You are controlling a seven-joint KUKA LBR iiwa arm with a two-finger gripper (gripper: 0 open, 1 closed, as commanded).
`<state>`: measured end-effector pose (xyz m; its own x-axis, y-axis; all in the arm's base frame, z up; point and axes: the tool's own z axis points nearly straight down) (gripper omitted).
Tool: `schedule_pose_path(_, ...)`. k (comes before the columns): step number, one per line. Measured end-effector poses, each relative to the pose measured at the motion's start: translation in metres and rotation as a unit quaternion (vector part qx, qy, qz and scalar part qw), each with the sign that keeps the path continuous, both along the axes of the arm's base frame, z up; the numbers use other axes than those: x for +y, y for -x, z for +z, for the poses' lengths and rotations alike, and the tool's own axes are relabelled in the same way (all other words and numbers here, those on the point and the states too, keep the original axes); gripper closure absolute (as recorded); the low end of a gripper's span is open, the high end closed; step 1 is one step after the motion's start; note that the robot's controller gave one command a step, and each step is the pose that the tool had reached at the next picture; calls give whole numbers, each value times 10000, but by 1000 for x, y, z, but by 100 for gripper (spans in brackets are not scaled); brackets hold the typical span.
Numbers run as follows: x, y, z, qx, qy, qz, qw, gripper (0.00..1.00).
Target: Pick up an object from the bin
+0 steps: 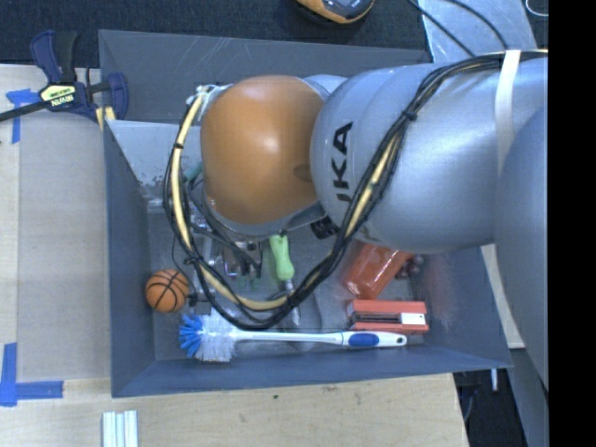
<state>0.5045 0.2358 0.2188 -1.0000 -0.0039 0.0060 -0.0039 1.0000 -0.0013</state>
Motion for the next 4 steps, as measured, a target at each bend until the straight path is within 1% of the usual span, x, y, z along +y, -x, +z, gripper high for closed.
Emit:
schedule_pose_path(1,-2,-2,5,-41,-12,-27,10000,0)
schedule_pose_path(2,-48,20,-138,-21,-19,934,9956,0)
schedule_pose_path(3,-48,22,-63,-52,-18,1053,9944,0)
schedule_pose_path(4,-102,19,-118,-28,-29,860,9963,0)
